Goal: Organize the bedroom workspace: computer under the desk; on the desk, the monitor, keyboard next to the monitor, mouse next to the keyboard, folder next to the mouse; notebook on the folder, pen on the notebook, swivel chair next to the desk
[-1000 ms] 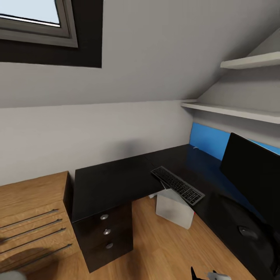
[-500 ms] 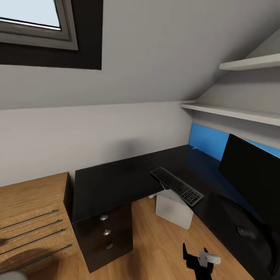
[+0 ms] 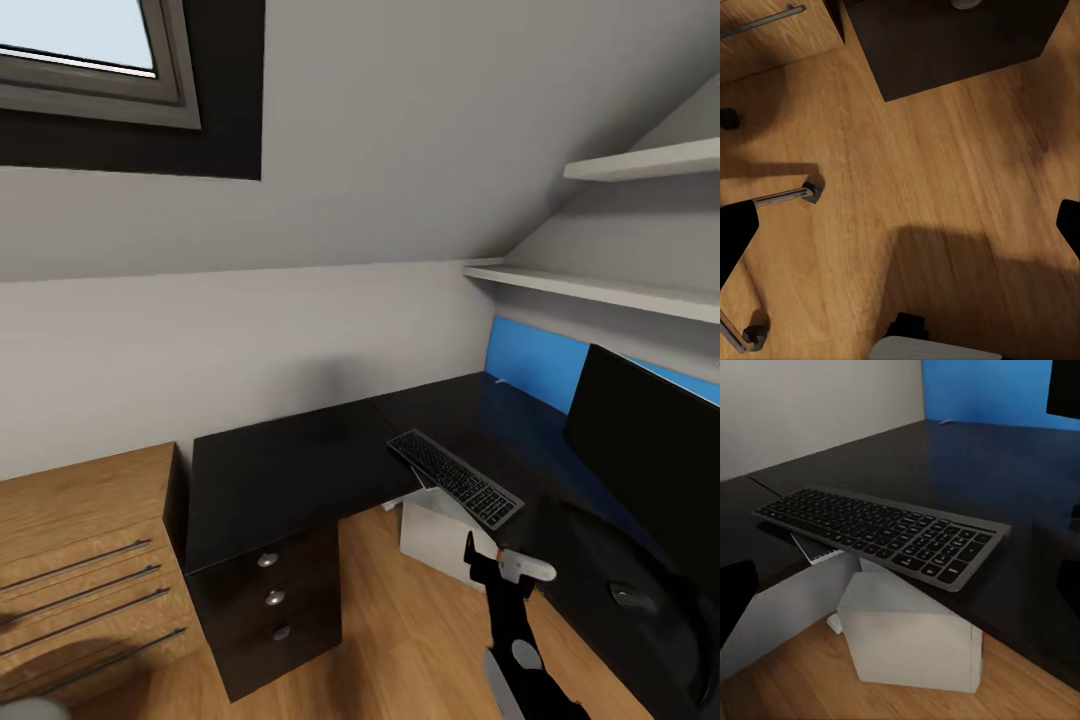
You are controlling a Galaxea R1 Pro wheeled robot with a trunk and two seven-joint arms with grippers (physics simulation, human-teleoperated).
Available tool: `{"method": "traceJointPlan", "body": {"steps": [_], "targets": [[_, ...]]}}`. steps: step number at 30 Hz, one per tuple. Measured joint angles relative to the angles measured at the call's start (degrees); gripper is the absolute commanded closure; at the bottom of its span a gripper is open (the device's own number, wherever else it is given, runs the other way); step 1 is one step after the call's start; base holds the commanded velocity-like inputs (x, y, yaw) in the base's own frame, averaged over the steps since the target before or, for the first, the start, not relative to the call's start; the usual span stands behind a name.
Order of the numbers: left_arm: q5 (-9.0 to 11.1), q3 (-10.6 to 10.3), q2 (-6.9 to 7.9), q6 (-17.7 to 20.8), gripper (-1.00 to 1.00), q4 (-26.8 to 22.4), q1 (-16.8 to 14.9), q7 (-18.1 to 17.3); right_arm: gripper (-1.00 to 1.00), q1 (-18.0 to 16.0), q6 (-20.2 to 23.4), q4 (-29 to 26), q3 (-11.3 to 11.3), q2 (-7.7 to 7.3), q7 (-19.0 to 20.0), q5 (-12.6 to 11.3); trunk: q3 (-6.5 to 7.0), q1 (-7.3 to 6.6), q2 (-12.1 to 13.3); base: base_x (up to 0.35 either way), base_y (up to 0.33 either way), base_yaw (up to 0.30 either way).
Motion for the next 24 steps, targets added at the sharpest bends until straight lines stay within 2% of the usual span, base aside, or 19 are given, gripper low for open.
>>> {"method": "traceJointPlan", "body": {"steps": [2, 8, 13, 14, 15, 16, 17, 18, 21, 24], "targets": [[0.0, -0.1, -0.16, 0.0, -1.0, 0.0, 0.0, 0.0, -1.0, 0.0, 3.4, -2.4, 0.4, 0.03, 0.0, 0.0, 0.0, 0.0, 0.0, 0.0, 0.0, 0.0], [-0.1, 0.0, -0.37, 0.0, -1.0, 0.0, 0.0, 0.0, -1.0, 0.0, 9.7, -5.1, 1.1, 0.03, -0.3, 0.5, 0.0, 0.0, 0.0, 0.0, 0.0, 0.0], [-0.1, 0.0, -0.41, 0.0, -1.0, 0.0, 0.0, 0.0, -1.0, 0.0, 19.9, -10.6, 1.2, -0.29, -0.4, 2.6, 0.0, 0.0, 0.0, 0.0, 0.0, 0.0], [-0.1, 0.0, -0.42, 0.0, -1.0, 0.0, 0.0, 0.0, -1.0, 0.3, 24.9, -14.7, 1.1, -0.39, -0.7, 3.1, 0.0, 0.0, 0.0, 0.0, 0.0, 0.0], [-0.1, 0.0, -0.42, 0.0, -1.0, 0.0, 0.0, 0.0, -1.0, 0.6, 26.6, -16.3, 1.0, -0.43, -1.1, 3.1, 0.0, 0.0, 0.0, 0.0, 0.0, 0.0], [0.0, 0.0, -0.42, 0.0, -1.0, 0.0, 0.0, 0.1, -1.0, 2.0, 29.9, -20.5, 0.5, -0.49, -3.4, 3.3, 0.0, 0.0, 0.0, 0.0, 0.0, 0.0], [0.0, 0.0, -0.42, 0.0, -1.0, 0.0, 0.0, 0.1, -1.0, 2.6, 30.8, -21.9, 0.3, -0.51, -4.5, 3.3, 0.0, 0.0, 0.0, 0.0, 0.0, 0.0], [0.0, 0.0, -0.41, 0.0, -1.0, 0.0, 0.0, 0.1, -1.0, 5.0, 33.1, -26.6, -0.1, -0.55, -10.4, 3.5, 0.0, -0.01, 0.0, 0.0, 0.0, 0.0], [0.0, 0.1, -0.42, 0.0, -1.0, 0.0, 0.0, 0.1, -1.0, 5.8, 33.7, -27.5, -0.2, -0.5, -13.1, 3.5, 0.0, 0.0, 0.0, 0.0, 0.0, 0.0], [0.0, 0.1, -0.42, 0.0, -1.0, 0.0, 0.0, 0.1, -1.0, 6.0, 33.8, -27.1, -0.2, -0.48, -13.6, 3.4, 0.0, 0.0, 0.0, 0.0, 0.0, -0.01]]}}
